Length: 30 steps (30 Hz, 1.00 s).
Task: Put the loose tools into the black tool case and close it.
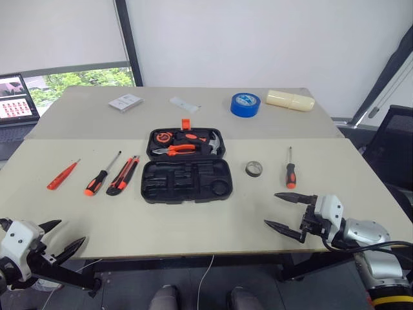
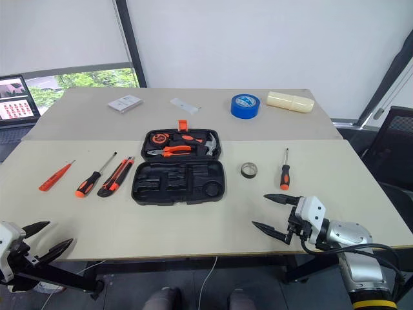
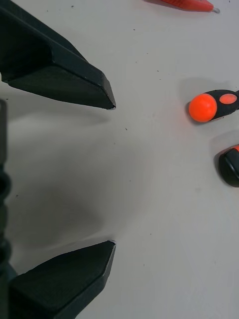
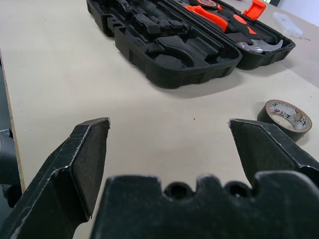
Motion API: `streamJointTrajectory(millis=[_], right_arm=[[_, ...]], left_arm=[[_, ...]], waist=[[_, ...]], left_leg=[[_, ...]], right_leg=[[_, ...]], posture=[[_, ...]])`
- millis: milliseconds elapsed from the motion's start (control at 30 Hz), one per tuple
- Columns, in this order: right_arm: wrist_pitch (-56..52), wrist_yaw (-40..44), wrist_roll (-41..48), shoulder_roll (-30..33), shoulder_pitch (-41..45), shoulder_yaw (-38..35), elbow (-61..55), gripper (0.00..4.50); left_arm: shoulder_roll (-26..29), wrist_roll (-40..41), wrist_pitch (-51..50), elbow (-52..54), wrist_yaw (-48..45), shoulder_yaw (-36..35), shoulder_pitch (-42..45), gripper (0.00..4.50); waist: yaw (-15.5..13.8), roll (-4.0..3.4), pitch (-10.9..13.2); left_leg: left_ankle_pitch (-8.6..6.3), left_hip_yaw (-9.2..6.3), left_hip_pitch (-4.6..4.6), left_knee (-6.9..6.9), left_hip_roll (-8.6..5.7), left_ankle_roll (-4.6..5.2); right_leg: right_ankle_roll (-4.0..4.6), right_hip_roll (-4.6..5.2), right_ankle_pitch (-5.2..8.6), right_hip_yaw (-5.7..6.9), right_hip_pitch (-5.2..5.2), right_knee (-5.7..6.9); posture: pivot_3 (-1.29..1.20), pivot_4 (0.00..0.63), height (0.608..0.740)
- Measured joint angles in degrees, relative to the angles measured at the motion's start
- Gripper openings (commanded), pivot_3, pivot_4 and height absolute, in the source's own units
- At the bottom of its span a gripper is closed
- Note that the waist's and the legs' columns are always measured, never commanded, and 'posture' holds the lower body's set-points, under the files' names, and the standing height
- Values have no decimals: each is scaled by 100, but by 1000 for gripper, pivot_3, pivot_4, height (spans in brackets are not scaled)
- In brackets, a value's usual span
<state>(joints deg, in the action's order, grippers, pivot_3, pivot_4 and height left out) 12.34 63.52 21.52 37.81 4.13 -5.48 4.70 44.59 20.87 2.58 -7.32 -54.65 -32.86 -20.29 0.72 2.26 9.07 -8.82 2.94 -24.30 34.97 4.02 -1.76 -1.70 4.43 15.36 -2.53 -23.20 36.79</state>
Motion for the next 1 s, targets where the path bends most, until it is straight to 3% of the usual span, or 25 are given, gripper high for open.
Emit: streamJointTrajectory(millis=[67, 233, 367, 567, 700, 800, 1000], right_arm=[[1, 3, 1, -12, 5, 1, 1, 4449], [-379, 59, 658, -586, 161, 122, -457, 4449], [-687, -146, 1115, -938, 684, 146, -1048, 4449], [-970, -373, 1128, -1098, 1016, 296, -1378, 4449], [-1130, -508, 1124, -1114, 1351, 339, -1561, 4449], [-1273, -577, 1111, -1111, 1467, 416, -1614, 4449], [-1420, -650, 1027, -1115, 1738, 536, -1655, 4449]], left_arm=[[-7, 44, -56, 16, 10, -18, -2, 4500], [-340, 1451, -1833, 350, 805, -1116, -22, 4500], [-384, 1785, -2733, 171, 1262, -1655, -341, 4500], [-53, 1975, -3633, 95, 1309, -1737, -186, 4500], [549, 1964, -4234, 383, 1486, -1386, 426, 4500], [898, 1876, -4823, 424, 1752, -732, 1191, 4500], [974, 1332, -5377, -280, 2267, 775, 3413, 4500]], waist=[[0, 0, 0], [69, 14, -1], [143, 14, -1], [-24, 59, -11], [-80, 59, -11], [-82, 62, -13], [-55, 68, -17]], left_leg=[[0, 0, 0, 0, 0, 0], [2, -2, 3, 0, 14, 3], [1, -2, 5, 0, 13, 1], [-5, -1, -3, 0, 16, -9], [-7, 28, -5, -3, 28, -13], [-7, 39, -10, -2, 36, -13], [35, 35, -59, 2, 48, 24]], right_leg=[[0, 0, 0, 0, 0, 0], [-24, -9, -12, 2, -2, 12], [-21, -9, -10, 4, -4, 14], [37, 5, -16, 27, -34, 7], [44, 14, -27, 26, -47, 2], [54, 8, -40, 28, -58, 8], [21, -31, -64, 19, -91, 33]], posture=[[0, 150, 740], [0, 150, 740], [0, 150, 740], [0, 150, 740], [0, 150, 740], [0, 150, 740], [0, 150, 740]])
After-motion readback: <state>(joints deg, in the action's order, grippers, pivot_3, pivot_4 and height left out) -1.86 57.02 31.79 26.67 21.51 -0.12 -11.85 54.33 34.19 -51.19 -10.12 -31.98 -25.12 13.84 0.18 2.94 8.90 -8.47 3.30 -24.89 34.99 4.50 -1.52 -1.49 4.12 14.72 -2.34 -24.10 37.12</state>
